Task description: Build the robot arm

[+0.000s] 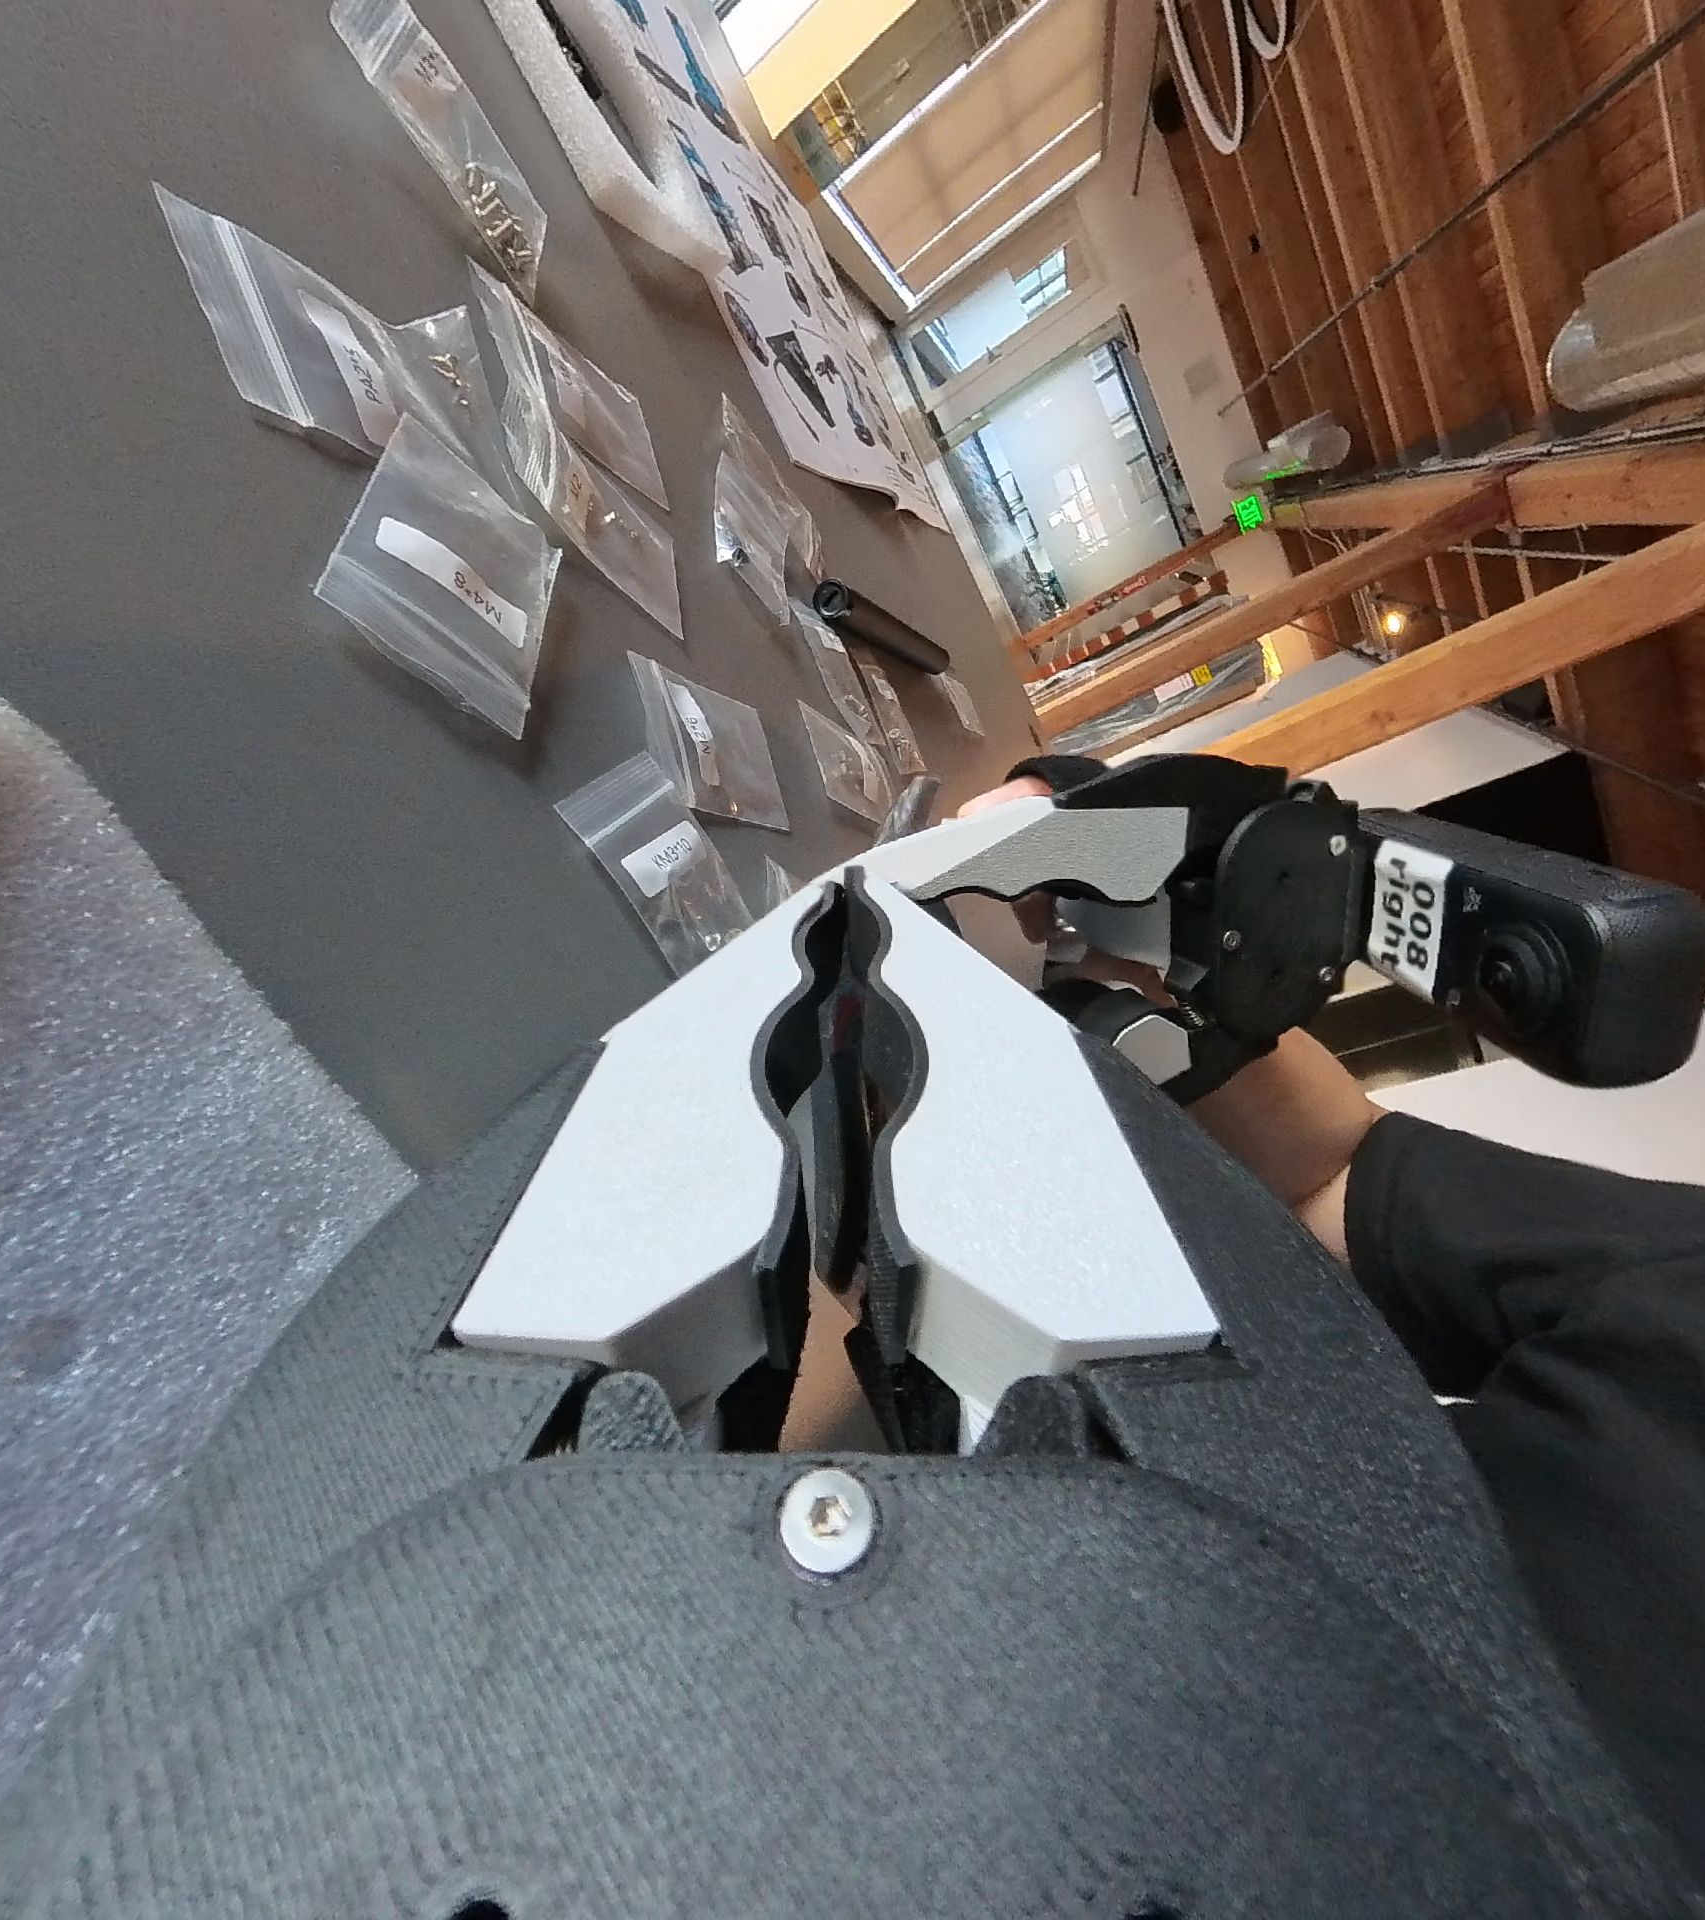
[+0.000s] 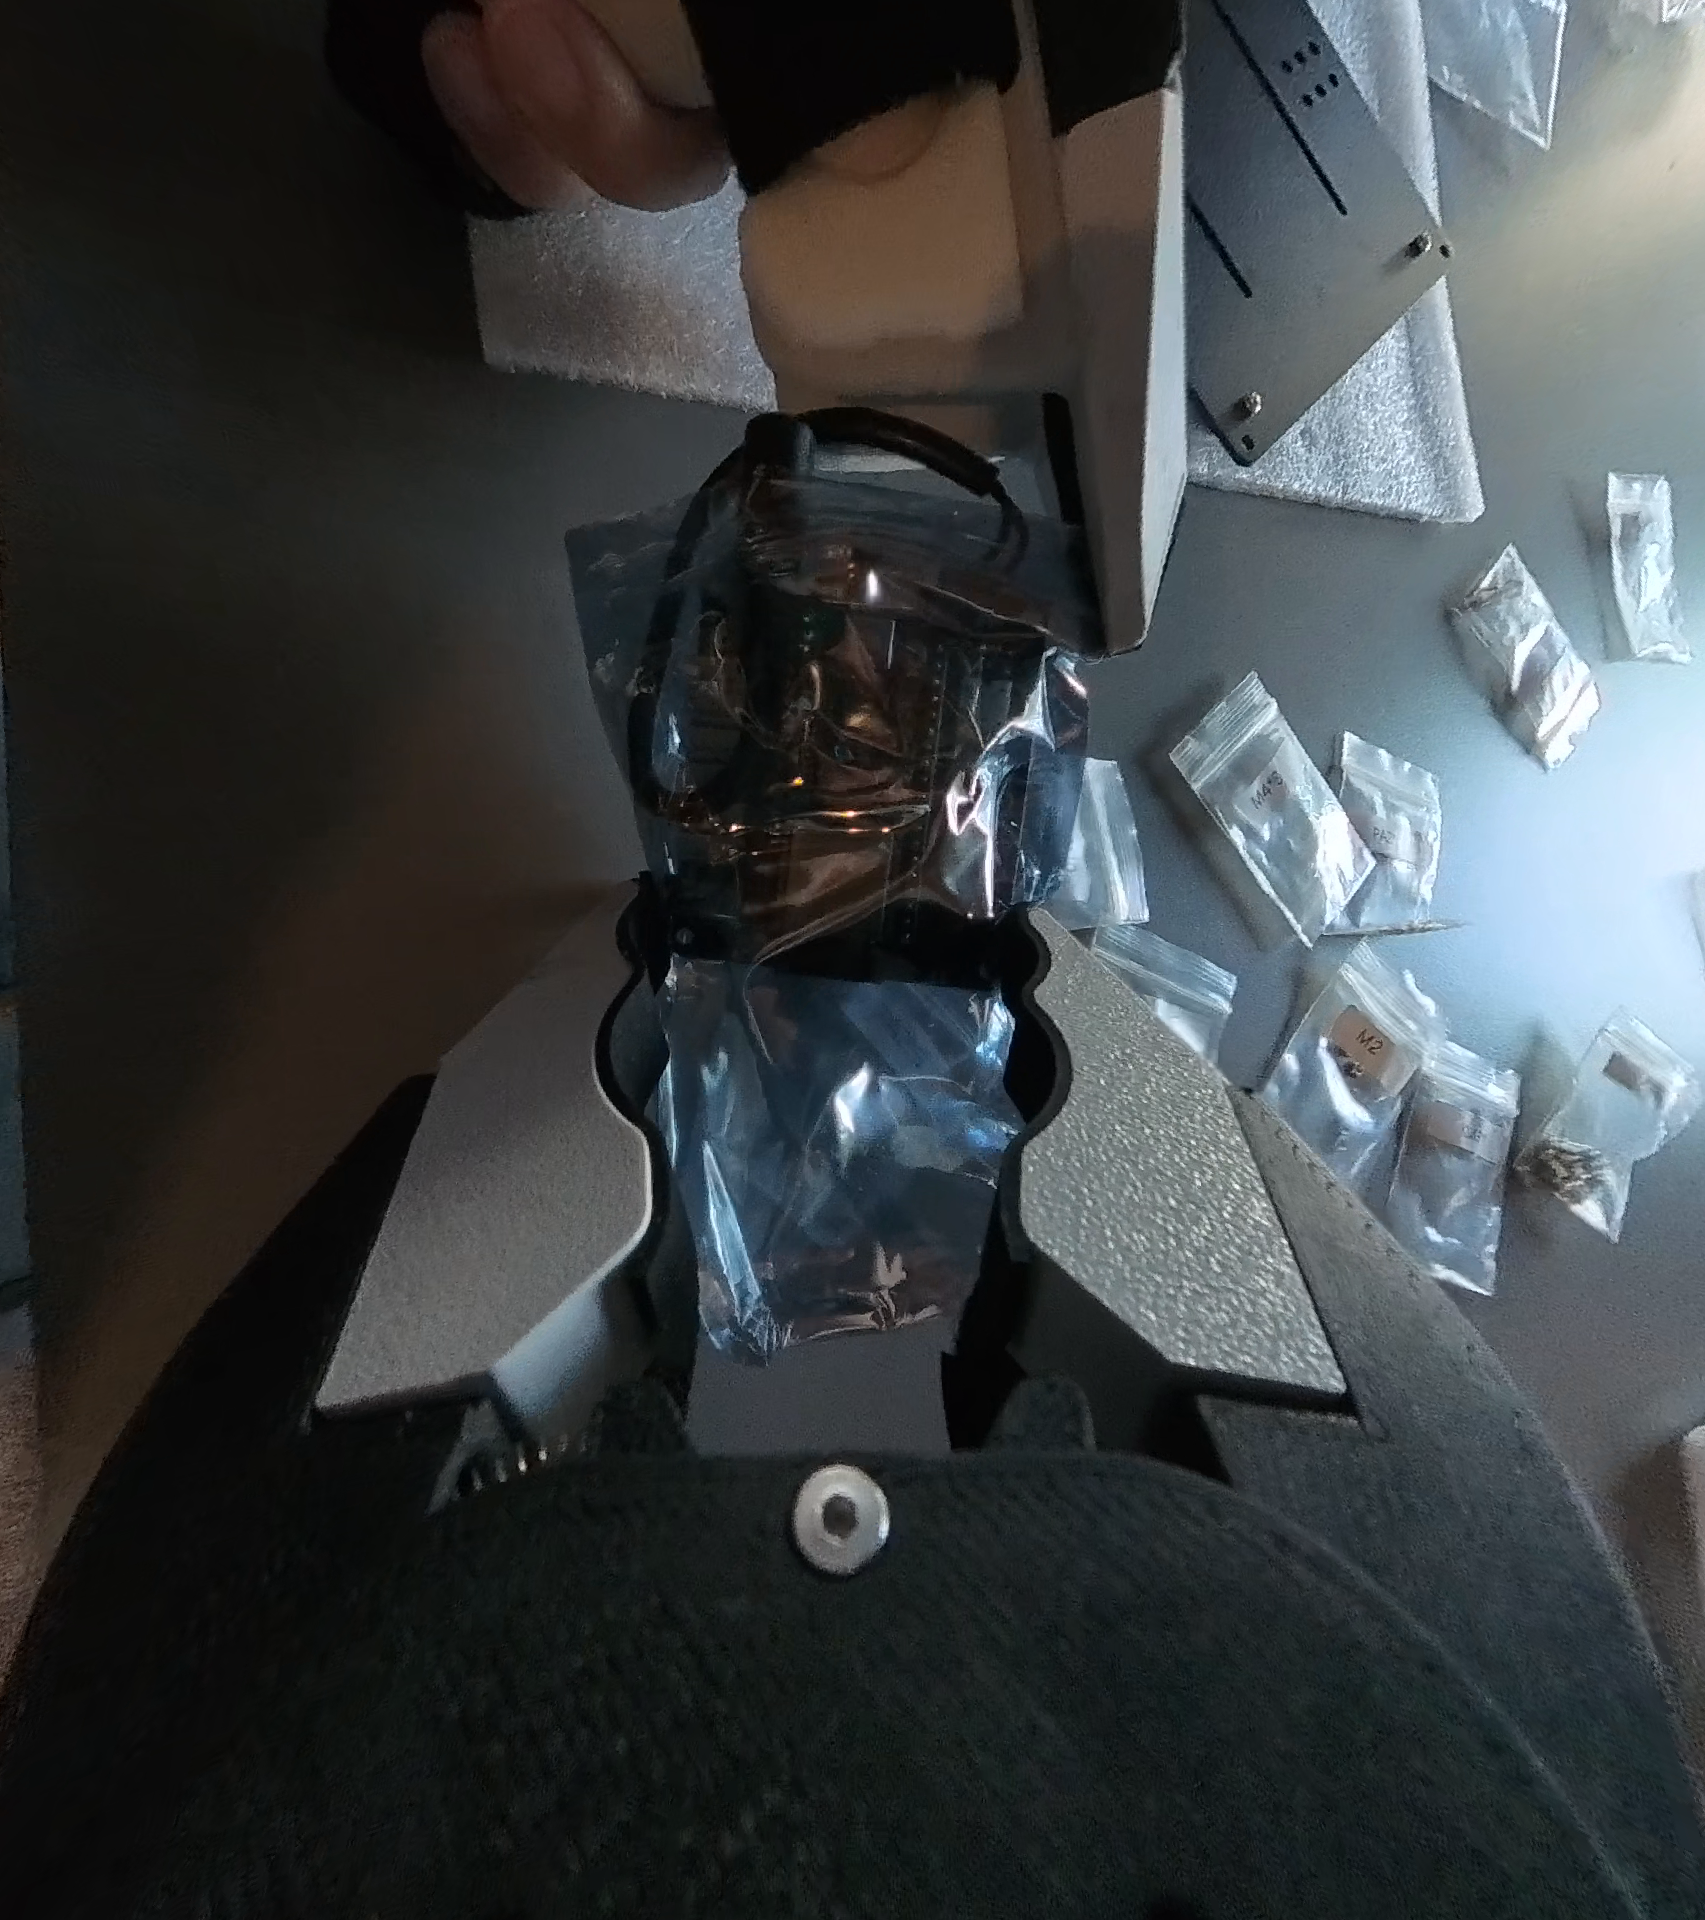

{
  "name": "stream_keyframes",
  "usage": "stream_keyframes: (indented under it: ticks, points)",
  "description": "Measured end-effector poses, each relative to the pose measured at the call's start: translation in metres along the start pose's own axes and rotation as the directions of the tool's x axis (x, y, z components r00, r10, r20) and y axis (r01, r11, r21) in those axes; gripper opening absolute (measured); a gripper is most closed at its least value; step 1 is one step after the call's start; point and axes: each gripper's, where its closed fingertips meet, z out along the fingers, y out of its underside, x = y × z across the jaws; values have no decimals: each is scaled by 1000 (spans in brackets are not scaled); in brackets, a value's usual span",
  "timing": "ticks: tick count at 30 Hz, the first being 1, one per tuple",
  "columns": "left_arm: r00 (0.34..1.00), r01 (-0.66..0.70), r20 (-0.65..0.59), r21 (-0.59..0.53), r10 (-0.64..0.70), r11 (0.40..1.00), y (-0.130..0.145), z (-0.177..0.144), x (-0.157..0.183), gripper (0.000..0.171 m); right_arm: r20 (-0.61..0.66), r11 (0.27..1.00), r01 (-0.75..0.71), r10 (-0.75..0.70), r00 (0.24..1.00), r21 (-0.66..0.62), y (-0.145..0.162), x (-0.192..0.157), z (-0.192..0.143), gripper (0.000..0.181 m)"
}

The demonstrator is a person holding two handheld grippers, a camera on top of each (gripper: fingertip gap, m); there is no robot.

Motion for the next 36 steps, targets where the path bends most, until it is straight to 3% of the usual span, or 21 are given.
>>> stream_keyframes:
  ticks: [2, 12, 16, 19, 23, 26, 32, 36]
  points:
    - [1000, 4, 7, 8, -4, 1000, -1, -1, -1, 0, 21, 998, -63, 63, 998, 1, -1, -2, 3, 64]
    - [991, 105, -75, -31, -107, 994, -2, -5, 2, 1, 6, 995, -90, 90, 996, 34, 0, -2, 1, 65]
    - [990, 109, -87, -34, -111, 993, -3, -9, 9, 25, -33, 993, -88, 91, 995, 80, 0, -2, -1, 64]
    - [1000, 18, 1, -20, -18, 1000, -1, -17, 7, 30, -77, 990, -66, 77, 994, 128, 0, -1, -4, 65]
    - [999, 30, -33, -56, -32, 998, 17, -25, 16, 26, -108, 983, -85, 103, 989, 163, 4, 0, -8, 65]
    - [998, 20, -50, -78, -24, 997, 29, -29, 16, 10, -113, 979, -93, 115, 987, 183, 5, 0, -9, 65]
    - [995, 28, -95, 16, -27, 999, 15, -33, 17, 14, -114, 979, -43, 67, 991, 200, 0, -5, -9, 65]
    - [995, 13, -99, -87, -22, 996, 24, -24, 17, 24, -108, 980, -28, 51, 993, 199, -4, -6, -6, 65]
